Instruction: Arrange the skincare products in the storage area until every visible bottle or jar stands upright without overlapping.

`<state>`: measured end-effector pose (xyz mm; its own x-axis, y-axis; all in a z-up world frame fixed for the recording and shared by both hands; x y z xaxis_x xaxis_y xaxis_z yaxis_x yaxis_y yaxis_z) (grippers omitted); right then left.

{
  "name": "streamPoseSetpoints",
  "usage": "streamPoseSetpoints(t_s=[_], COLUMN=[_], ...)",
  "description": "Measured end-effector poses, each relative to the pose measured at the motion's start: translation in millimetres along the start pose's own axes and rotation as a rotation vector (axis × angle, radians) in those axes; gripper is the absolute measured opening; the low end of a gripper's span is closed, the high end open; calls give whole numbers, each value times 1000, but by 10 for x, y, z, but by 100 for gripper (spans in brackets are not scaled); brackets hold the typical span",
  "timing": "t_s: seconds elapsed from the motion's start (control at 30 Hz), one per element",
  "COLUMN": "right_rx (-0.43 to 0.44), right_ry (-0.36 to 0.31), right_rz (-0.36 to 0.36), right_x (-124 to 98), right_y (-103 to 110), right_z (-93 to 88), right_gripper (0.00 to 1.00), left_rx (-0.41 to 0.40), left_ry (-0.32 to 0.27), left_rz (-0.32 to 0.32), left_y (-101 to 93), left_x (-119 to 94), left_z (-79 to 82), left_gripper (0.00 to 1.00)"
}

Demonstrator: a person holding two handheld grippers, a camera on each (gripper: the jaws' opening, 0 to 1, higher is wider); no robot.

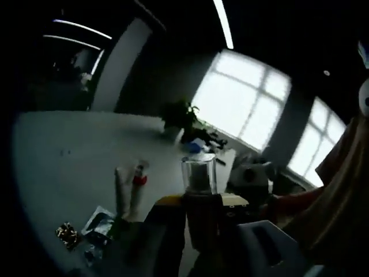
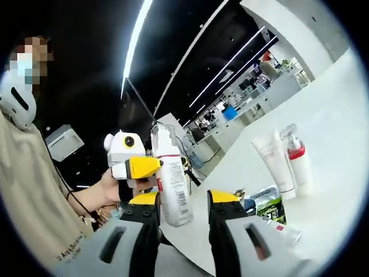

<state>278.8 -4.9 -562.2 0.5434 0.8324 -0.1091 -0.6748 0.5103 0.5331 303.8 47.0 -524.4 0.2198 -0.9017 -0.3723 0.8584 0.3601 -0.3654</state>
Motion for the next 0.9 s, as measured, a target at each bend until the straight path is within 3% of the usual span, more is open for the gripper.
streamPoseSetpoints(t_s=[0.17, 0.23, 0.37, 0.53, 0.7, 0.9], right_rx=[-90, -135, -189, -255, -260, -261], right_ry=[-22, -31, -27, -13, 22, 21], right_rz=[-18, -27, -40, -101, -117, -146], right_x=[-92, -71, 23, 49, 59, 69], right_y=[124, 210, 330, 321, 287, 258], right_z=[321, 460, 570, 588, 517, 488], right_gripper=[40, 41, 41, 31, 26, 22], left_rx=[162, 190, 254, 288, 283, 296], left_ry=[46, 44, 51, 64, 57, 75], left_rz=[47, 42, 38, 41, 40, 42], left_y=[-46, -106, -181, -196, -179, -166], left_x=[42, 77, 158, 195, 191, 209], left_z=[-30, -36, -53, -73, -77, -120], left_gripper=[18, 18, 18, 18, 18, 18])
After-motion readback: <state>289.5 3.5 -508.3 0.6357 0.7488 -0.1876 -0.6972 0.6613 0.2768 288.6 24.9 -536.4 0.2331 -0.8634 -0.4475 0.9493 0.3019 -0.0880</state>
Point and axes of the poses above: the point that each gripper's makers call its tool centre point, and the gripper's own axes: x roughly forward along the fingers, y roughly to its left, z roughly out of its top, the point moved 2 cm from there along -x, roughly backward along the fingers, and after that the axes turned 9 degrees about y, right-handed, at the moved point
